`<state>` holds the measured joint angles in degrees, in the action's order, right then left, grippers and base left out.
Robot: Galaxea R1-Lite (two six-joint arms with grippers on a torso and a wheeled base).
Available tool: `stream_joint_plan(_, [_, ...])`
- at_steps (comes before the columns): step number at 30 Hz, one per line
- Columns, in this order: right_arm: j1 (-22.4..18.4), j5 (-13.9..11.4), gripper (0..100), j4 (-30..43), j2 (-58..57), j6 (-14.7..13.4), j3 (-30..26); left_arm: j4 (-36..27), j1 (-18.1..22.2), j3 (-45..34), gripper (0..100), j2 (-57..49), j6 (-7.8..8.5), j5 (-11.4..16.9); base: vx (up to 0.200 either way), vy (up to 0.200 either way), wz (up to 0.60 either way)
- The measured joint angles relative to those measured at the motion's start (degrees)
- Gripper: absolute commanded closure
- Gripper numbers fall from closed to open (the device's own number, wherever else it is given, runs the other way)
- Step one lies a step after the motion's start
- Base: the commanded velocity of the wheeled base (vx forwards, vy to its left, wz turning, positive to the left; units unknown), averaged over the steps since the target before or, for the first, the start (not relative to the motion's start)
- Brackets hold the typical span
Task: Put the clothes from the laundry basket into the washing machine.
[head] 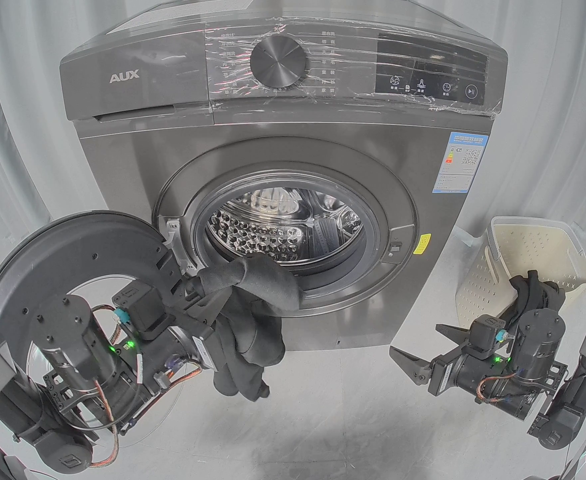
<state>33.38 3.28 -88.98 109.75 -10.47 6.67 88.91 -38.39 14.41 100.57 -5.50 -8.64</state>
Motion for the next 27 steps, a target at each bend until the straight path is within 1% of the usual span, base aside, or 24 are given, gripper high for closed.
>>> stream_joint_plan(1, [-0.06,0.05,0,-0.02,-0.2,0.0,0.0,0.05,-0.02,0.22,100,0.63,0.02,-0.49,0.0,0.0,0.0])
stream_joint_plan(5, [-0.2,0.11,0,0.0,-0.88,0.02,0.13,0.07,-0.22,0.96,100,3.25,-0.35,-4.07,0.0,0.0,0.0])
stream_joint_plan(7, [-0.2,0.13,0,-0.02,-1.21,0.02,0.3,0.05,-0.61,1.05,100,4.39,-0.57,-4.92,0.0,0.0,0.0])
stream_joint_plan(11, [0.27,0.2,0,-0.02,-1.62,0.02,0.66,0.07,-2.29,1.27,100,5.68,-0.79,-5.25,0.0,0.0,0.0])
stream_joint_plan(14, [0.83,0.24,0,-0.02,-1.78,-0.01,0.79,0.07,-3.45,1.66,100,6.27,-1.56,-5.23,0.0,0.0,0.0])
stream_joint_plan(20, [1.51,0.24,0,0.0,-2.01,-0.04,0.9,0.1,-4.0,4.16,100,7.95,-2.99,-5.23,0.2,0.0,0.0])
stream_joint_plan(23, [1.6,0.24,0,0.02,-2.21,-0.06,0.93,0.07,-3.97,4.66,100,8.78,-3.21,-5.36,0.2,0.0,0.0])
stream_joint_plan(27, [1.68,0.27,0,0.0,-2.32,-0.15,0.94,0.07,-4.06,4.63,100,9.57,-3.23,-5.5,0.0,0.0,0.0])
